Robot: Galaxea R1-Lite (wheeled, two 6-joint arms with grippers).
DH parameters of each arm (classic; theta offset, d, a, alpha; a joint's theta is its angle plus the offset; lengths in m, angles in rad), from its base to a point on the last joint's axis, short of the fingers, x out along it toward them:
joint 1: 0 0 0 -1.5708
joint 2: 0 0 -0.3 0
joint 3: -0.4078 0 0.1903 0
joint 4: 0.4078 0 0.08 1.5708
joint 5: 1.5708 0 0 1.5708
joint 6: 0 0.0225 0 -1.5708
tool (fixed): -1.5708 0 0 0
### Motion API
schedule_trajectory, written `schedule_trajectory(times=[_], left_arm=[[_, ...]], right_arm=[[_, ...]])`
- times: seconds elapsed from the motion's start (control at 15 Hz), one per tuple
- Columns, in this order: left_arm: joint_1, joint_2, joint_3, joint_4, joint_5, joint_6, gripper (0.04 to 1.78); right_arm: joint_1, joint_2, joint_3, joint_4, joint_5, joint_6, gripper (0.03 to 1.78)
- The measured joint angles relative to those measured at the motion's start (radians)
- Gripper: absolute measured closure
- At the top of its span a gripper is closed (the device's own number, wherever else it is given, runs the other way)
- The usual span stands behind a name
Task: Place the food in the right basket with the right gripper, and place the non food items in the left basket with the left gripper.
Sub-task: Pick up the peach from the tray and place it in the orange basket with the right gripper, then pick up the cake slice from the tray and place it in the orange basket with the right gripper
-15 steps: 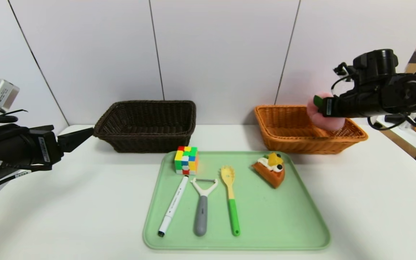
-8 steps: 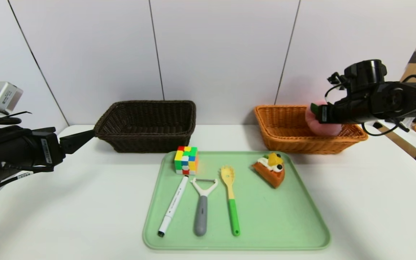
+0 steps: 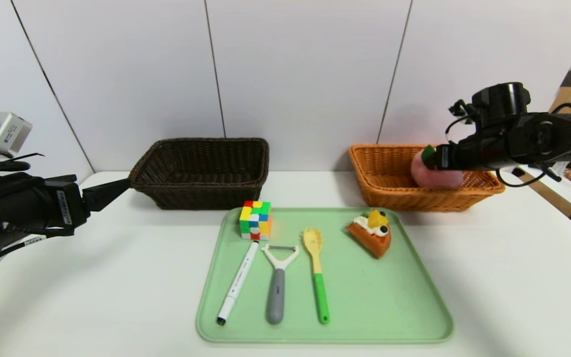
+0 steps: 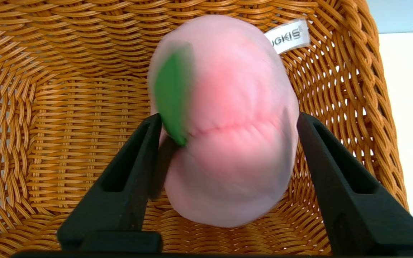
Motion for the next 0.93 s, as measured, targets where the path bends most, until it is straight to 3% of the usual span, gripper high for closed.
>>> schedule_trajectory(times=[0.6, 0.8, 0.93], left_arm=[[0.0, -0.002, 0.001, 0.0, 0.0, 0.0, 0.13], [0.0, -0.003, 0.001, 0.0, 0.0, 0.0, 0.13], [0.0, -0.003, 0.001, -0.013, 0.0, 0.0, 0.13]], right_arm=[[0.028, -0.091, 0.001, 0.011, 0.008, 0.024, 0.22], [0.104, -0.199, 0.036, 0.039, 0.017, 0.044, 0.18], [0.181, -0.276, 0.079, 0.075, 0.052, 0.072, 0.16]])
